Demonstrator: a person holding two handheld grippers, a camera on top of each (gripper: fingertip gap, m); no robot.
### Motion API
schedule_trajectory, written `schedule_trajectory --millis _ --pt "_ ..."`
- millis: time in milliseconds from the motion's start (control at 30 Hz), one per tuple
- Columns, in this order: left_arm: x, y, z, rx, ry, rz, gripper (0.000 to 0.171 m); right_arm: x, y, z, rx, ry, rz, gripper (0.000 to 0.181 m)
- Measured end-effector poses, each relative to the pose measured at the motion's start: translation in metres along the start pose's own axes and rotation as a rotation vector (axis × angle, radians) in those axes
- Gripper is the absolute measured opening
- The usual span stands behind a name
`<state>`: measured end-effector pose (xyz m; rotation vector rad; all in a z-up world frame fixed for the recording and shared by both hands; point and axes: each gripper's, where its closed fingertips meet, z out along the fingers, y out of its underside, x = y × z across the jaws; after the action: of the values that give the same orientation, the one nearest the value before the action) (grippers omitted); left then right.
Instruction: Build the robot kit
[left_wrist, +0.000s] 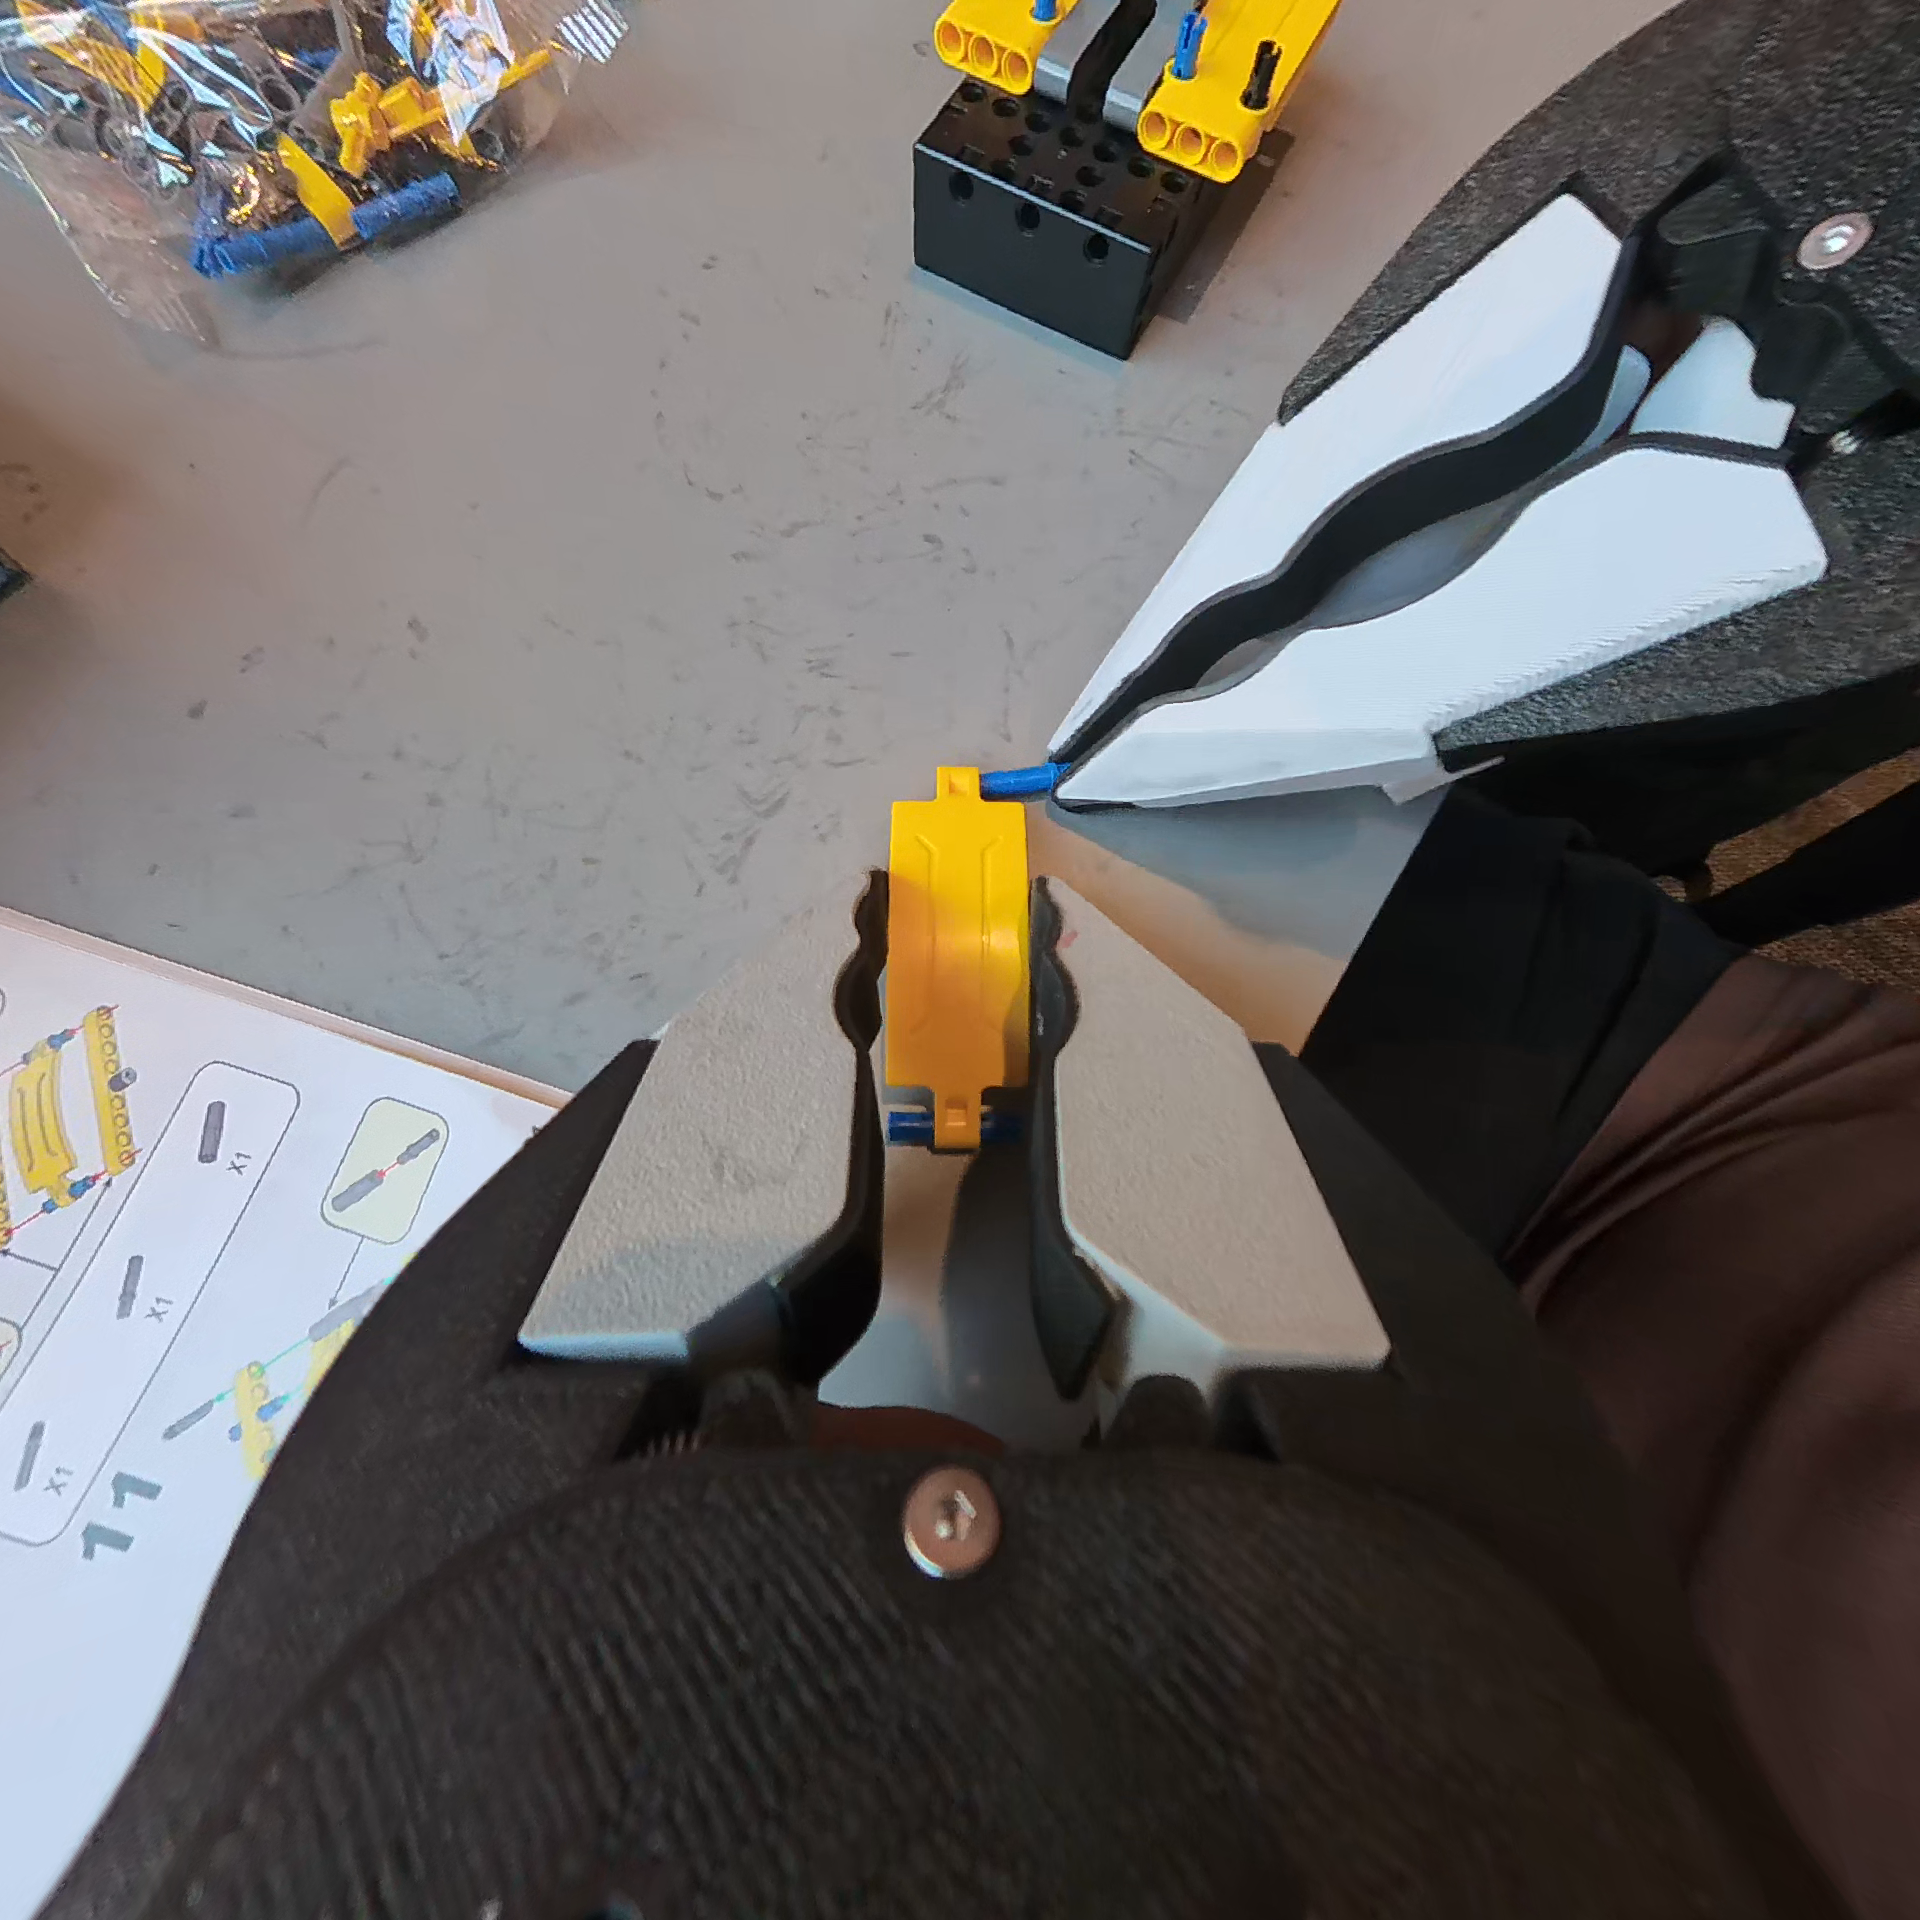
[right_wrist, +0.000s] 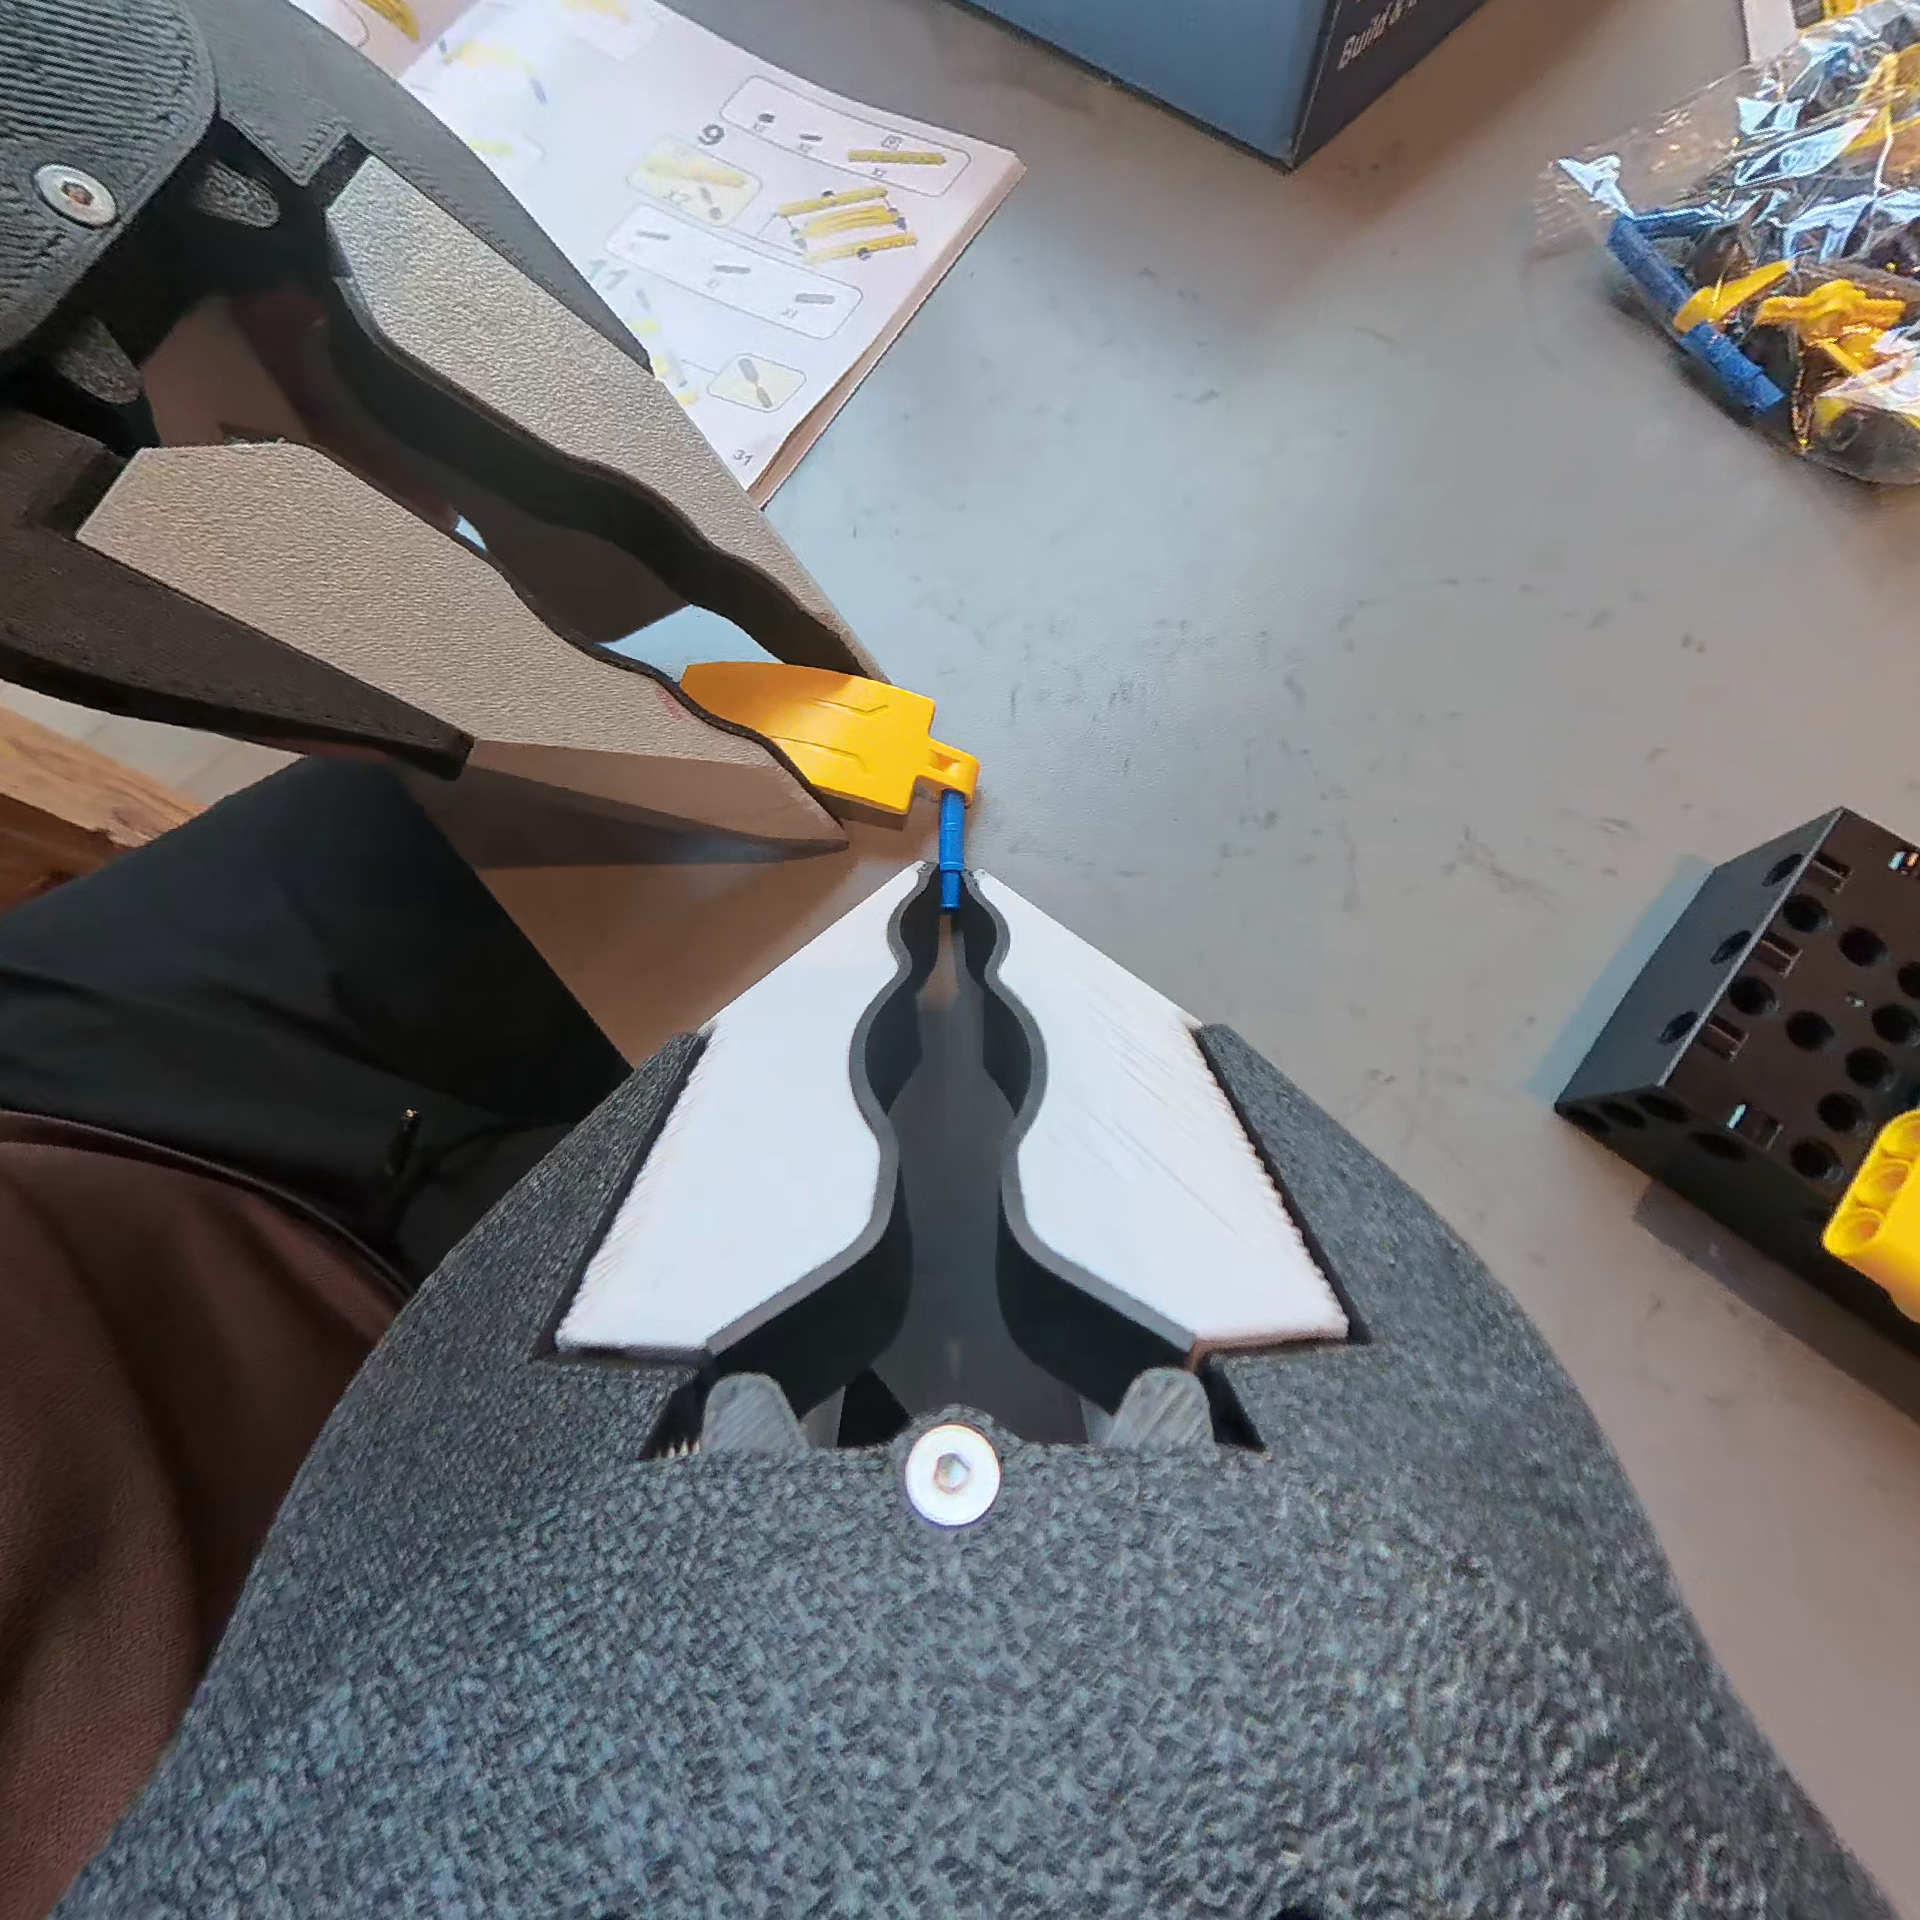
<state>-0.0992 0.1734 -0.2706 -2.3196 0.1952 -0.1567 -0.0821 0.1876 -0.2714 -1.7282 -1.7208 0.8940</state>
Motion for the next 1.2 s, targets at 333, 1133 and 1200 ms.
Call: schedule_trajectory --millis 333,1133,1200 --pt "0.0013 0.0006 0.0002 0.005 0.004 0.065 0.024 -0.0045 -0.0004 0.0002 -0.008 -0.022 0.028 0.002" --pt "-0.0029 0.0033 -0.0058 0.008 0.144 -0.066 0.024 -0.0067 -0.0059 0.005 0.034 -0.01 -0.08 0.003" --pt "-0.0028 0.0036 -0.0053 0.005 0.126 -0.042 0.024 -0.0066 -0.0058 0.0042 0.036 -0.025 -0.07 0.004"
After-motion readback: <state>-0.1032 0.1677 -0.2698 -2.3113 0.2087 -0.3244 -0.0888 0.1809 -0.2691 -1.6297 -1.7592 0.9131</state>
